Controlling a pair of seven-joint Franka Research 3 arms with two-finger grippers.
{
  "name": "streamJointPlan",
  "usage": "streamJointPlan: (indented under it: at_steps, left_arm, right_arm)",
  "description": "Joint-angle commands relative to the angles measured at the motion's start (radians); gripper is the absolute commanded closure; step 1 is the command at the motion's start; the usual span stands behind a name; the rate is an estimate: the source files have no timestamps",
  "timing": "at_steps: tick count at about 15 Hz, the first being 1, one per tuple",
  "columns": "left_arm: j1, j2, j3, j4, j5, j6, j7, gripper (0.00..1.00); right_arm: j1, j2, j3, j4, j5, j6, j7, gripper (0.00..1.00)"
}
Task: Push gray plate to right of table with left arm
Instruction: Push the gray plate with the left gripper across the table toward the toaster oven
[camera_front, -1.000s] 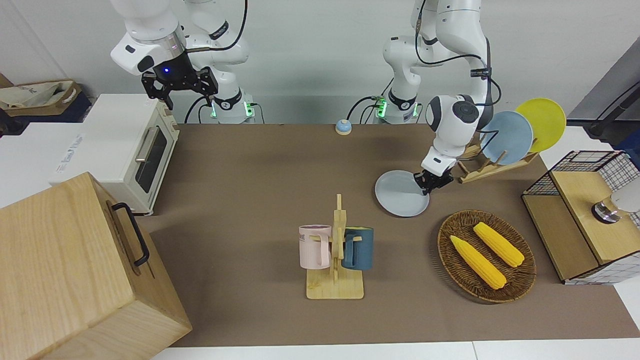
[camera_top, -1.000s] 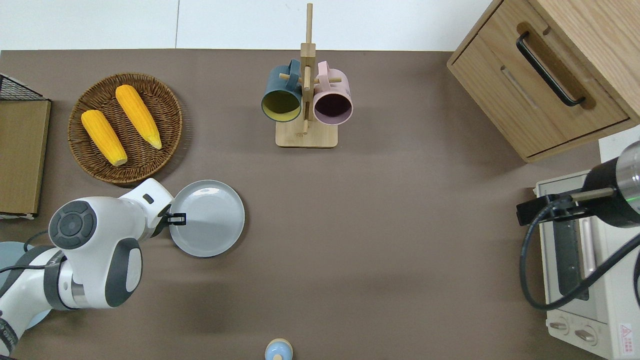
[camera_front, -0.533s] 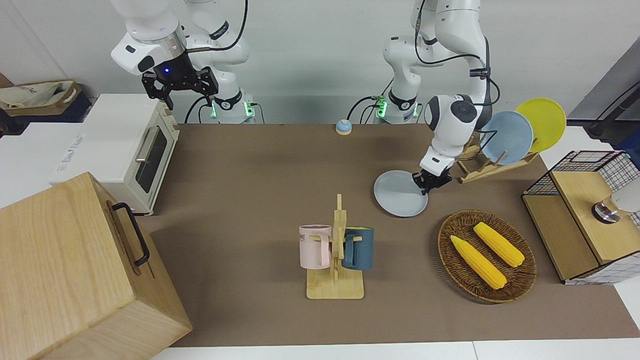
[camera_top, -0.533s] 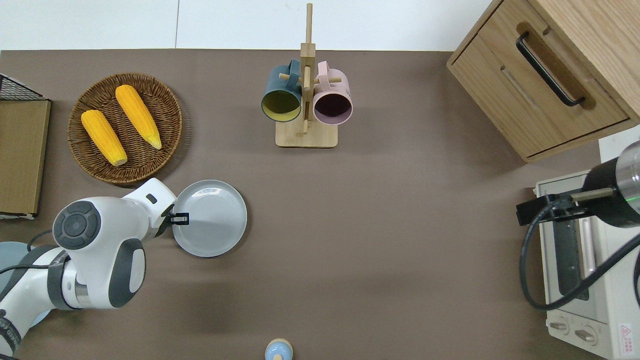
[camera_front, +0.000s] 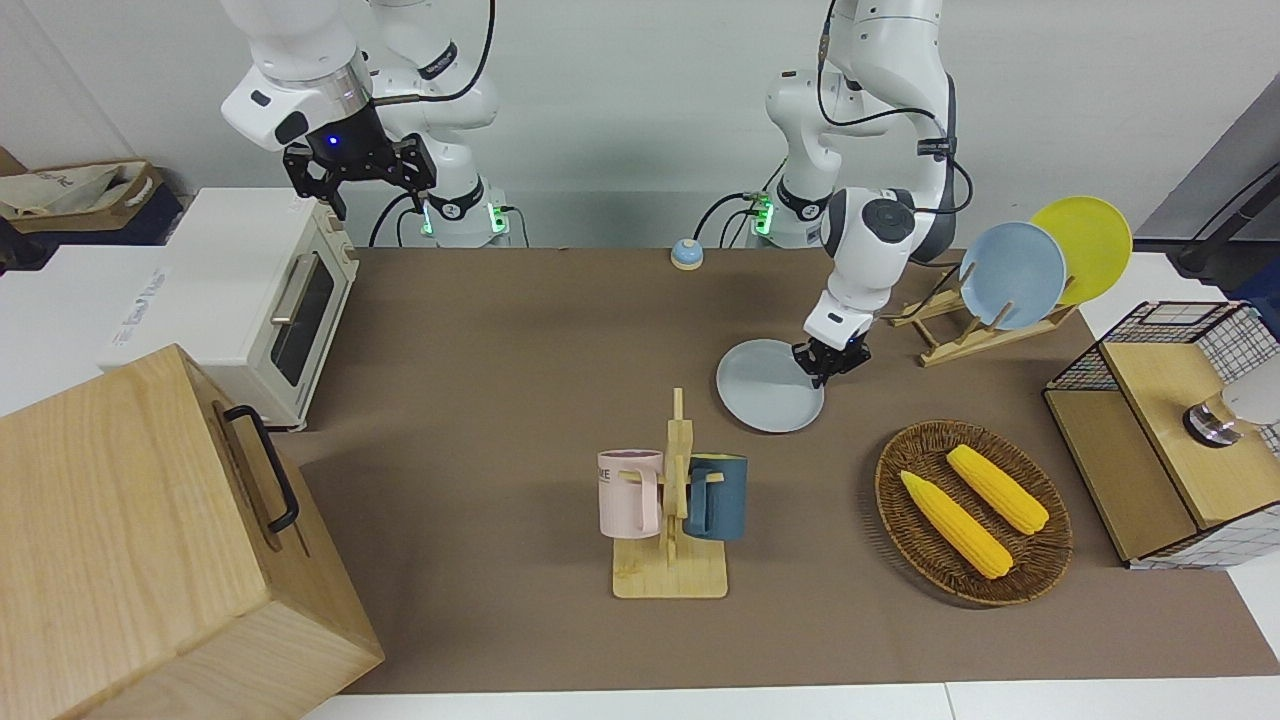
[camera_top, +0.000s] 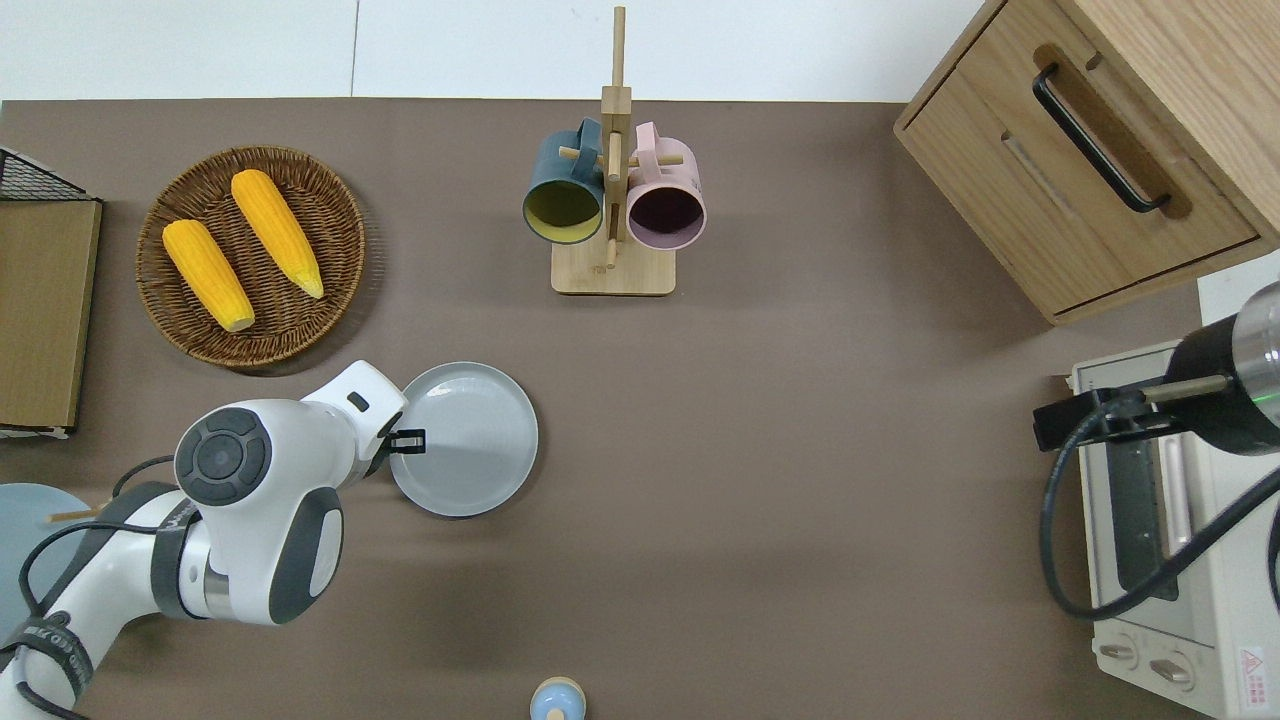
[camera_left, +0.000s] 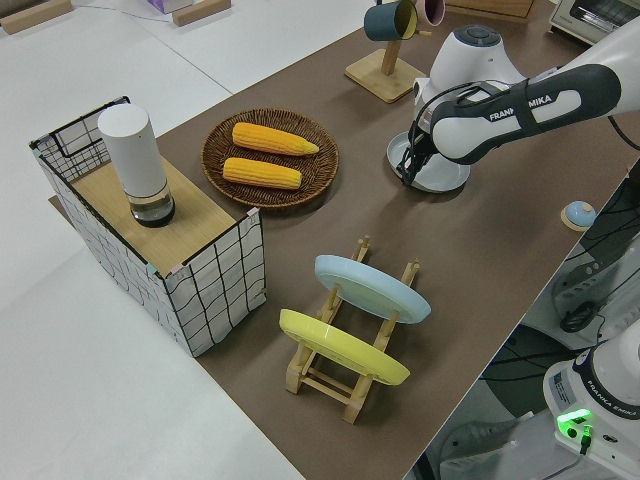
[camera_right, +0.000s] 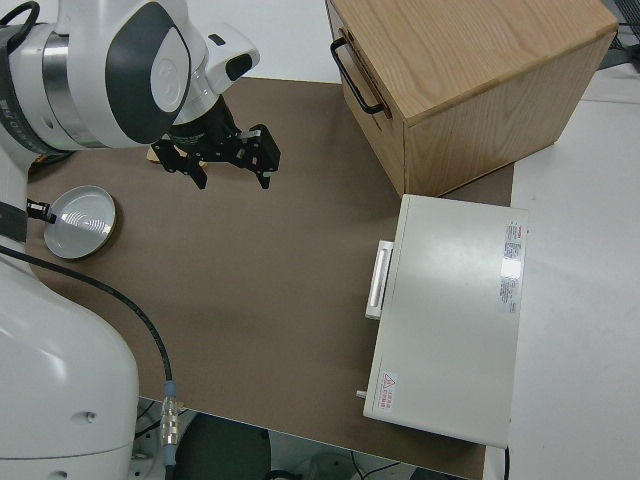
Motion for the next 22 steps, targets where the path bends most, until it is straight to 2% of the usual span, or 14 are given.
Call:
streamJointPlan:
  at_steps: [1, 7, 12, 20, 22]
  left_arm:
    - [-0.06, 0.011, 0.005, -0.019, -0.007, 0.016, -0.062, 1.0]
    - [-0.144, 0.011, 0.0, -0.017, -0.007, 0.018, -0.185, 1.0]
    - [-0.201, 0.013, -0.001, -0.017, -0.057, 0.022, -0.205, 1.0]
    - [-0.316, 0.026, -0.001, -0.003, -0.059, 0.024, -0.362, 1.0]
    - [-0.337, 0.037, -0.013, 0.009, -0.059, 0.024, -0.403, 1.0]
  right_arm:
    - [-0.019, -0.002, 0.016, 0.009, 0.004, -0.016, 0.012, 0.017]
    - [-0.019, -0.002, 0.016, 0.009, 0.004, -0.016, 0.013, 0.017]
    - [-0.02, -0.002, 0.016, 0.009, 0.004, -0.016, 0.012, 0.017]
    - [-0.02, -0.002, 0.016, 0.009, 0.004, -0.016, 0.013, 0.017]
    - [-0.02, -0.002, 0.016, 0.009, 0.004, -0.016, 0.012, 0.017]
